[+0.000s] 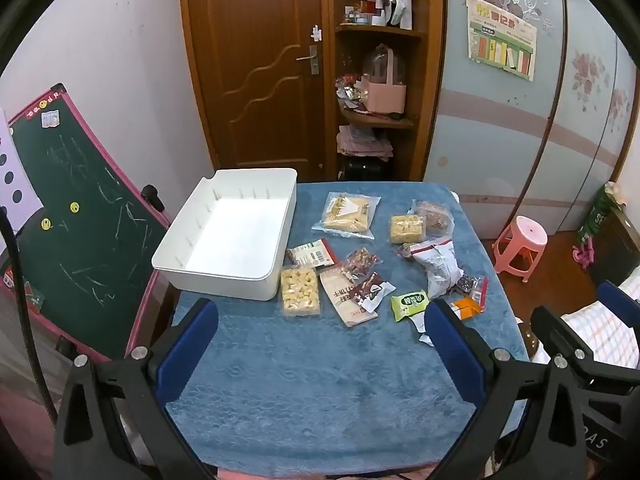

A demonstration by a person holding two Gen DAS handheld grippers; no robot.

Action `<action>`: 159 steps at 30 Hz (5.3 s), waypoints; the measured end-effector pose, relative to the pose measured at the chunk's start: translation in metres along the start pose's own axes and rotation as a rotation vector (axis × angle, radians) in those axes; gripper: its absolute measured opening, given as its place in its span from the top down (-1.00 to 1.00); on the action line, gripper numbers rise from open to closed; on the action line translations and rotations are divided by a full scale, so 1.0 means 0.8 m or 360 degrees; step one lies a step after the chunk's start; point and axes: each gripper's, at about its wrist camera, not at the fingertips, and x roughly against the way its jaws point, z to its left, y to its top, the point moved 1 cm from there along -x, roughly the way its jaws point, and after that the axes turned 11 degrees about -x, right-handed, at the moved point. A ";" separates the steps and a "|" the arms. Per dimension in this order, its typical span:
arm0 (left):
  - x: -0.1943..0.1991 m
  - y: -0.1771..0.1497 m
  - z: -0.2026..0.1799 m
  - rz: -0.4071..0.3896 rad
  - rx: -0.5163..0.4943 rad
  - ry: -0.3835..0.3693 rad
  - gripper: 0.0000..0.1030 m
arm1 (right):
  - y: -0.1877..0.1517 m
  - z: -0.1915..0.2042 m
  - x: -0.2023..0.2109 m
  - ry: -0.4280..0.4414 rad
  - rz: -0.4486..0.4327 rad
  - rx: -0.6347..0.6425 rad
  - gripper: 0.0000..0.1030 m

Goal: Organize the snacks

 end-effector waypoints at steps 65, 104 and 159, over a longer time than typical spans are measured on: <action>-0.018 0.006 -0.005 0.0046 -0.0037 0.0005 -0.99 | -0.003 0.004 -0.014 0.0074 0.0033 -0.0014 -0.89; -0.201 -0.008 0.029 0.0432 0.0131 -0.0020 -0.99 | 0.039 -0.087 -0.149 0.0037 0.0344 -0.0245 -0.89; -0.468 -0.029 -0.087 0.1022 0.0303 -0.0100 -0.21 | -0.118 -0.045 -0.346 0.0274 0.0766 0.0513 -0.36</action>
